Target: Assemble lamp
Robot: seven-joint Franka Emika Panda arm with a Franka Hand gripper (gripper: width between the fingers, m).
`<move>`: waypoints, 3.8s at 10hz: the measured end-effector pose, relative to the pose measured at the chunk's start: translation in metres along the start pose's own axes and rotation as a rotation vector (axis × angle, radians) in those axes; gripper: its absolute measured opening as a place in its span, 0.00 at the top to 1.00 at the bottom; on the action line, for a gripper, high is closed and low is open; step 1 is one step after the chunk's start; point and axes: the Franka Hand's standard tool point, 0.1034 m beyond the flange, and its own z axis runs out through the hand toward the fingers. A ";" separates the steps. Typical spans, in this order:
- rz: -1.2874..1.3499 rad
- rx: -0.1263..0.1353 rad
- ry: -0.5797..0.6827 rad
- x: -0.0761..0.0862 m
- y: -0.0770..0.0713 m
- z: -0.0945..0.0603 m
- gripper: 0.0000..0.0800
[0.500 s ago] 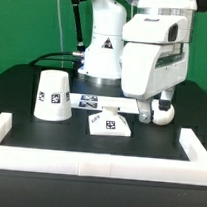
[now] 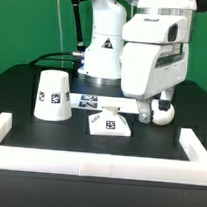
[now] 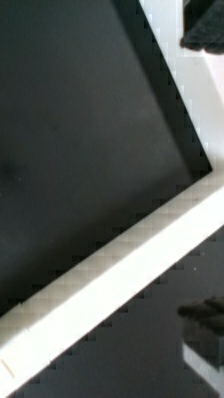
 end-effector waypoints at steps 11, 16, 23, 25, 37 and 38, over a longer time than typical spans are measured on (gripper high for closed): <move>0.503 -0.009 -0.017 -0.063 -0.024 -0.007 0.13; 0.711 -0.036 -0.023 -0.119 -0.050 -0.005 0.13; 0.894 -0.011 -0.063 -0.124 -0.075 -0.001 0.13; 0.945 0.022 -0.077 -0.129 -0.082 0.003 0.13; 0.937 0.035 -0.082 -0.137 -0.102 0.031 0.13; 0.934 0.038 -0.086 -0.137 -0.103 0.034 0.13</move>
Offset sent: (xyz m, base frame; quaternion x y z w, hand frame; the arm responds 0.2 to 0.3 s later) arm -0.0503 -0.0365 0.0086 -0.0124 0.0102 0.1290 0.9915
